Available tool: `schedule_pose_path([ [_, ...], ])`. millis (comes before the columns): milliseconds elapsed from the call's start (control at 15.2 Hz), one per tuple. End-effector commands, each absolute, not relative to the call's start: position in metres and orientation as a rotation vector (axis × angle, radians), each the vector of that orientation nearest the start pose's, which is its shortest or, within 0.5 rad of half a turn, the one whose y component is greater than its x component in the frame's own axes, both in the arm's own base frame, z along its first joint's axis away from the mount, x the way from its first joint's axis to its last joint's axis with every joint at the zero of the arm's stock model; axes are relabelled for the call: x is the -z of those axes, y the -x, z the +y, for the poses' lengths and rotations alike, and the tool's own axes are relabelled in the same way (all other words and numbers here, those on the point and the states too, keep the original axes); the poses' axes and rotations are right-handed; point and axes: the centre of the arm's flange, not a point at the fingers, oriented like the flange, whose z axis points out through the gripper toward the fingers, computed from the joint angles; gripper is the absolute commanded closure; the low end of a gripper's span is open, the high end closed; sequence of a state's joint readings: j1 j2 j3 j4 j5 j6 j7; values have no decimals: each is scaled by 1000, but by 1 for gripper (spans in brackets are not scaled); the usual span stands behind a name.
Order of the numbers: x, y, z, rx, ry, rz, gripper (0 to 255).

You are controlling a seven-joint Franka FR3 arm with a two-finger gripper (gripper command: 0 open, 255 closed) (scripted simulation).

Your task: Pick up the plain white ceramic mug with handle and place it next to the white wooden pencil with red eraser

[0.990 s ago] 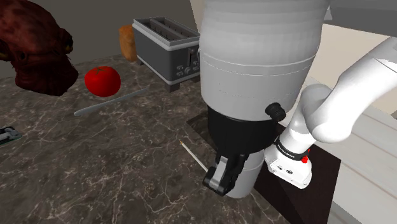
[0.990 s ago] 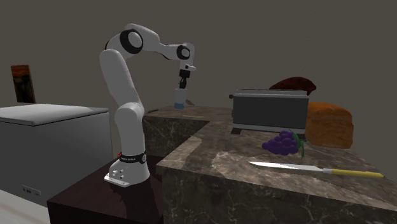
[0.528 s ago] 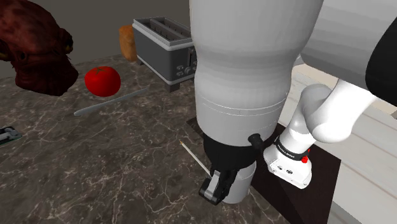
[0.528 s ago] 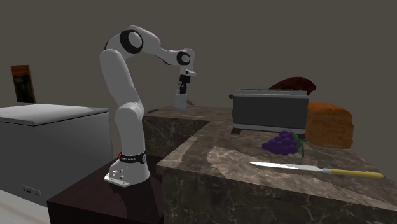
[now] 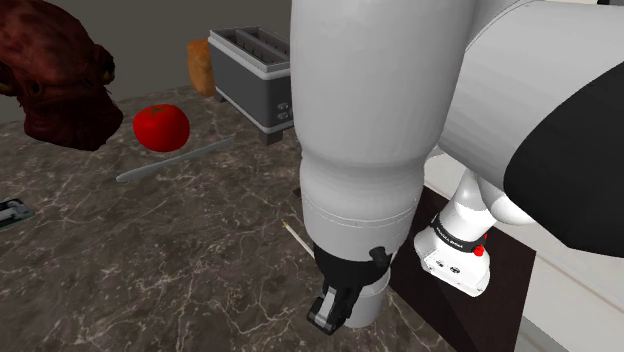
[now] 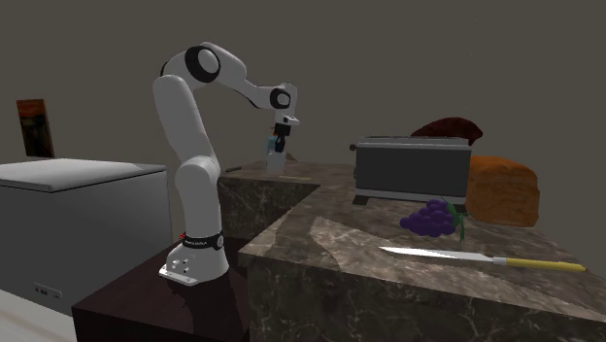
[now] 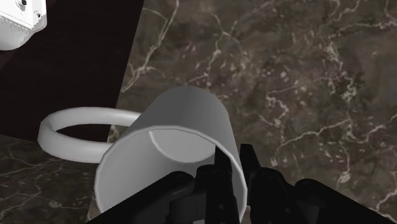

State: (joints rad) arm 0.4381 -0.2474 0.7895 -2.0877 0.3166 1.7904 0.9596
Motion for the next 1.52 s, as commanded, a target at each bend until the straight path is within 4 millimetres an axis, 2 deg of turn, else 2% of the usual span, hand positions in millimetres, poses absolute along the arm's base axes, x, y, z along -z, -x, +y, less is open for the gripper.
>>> schedule_pose_path([
  [0,-485,-121,479,-265,3159,-245,255],
  [396,-485,-121,479,-265,3159,-245,255],
  [462,-485,-121,479,-265,3159,-245,0],
  [792,-485,-121,479,-265,3159,-245,0],
  [1056,-534,-129,481,-265,3159,-245,0],
  [1452,-534,-129,481,-265,3159,-245,0],
])
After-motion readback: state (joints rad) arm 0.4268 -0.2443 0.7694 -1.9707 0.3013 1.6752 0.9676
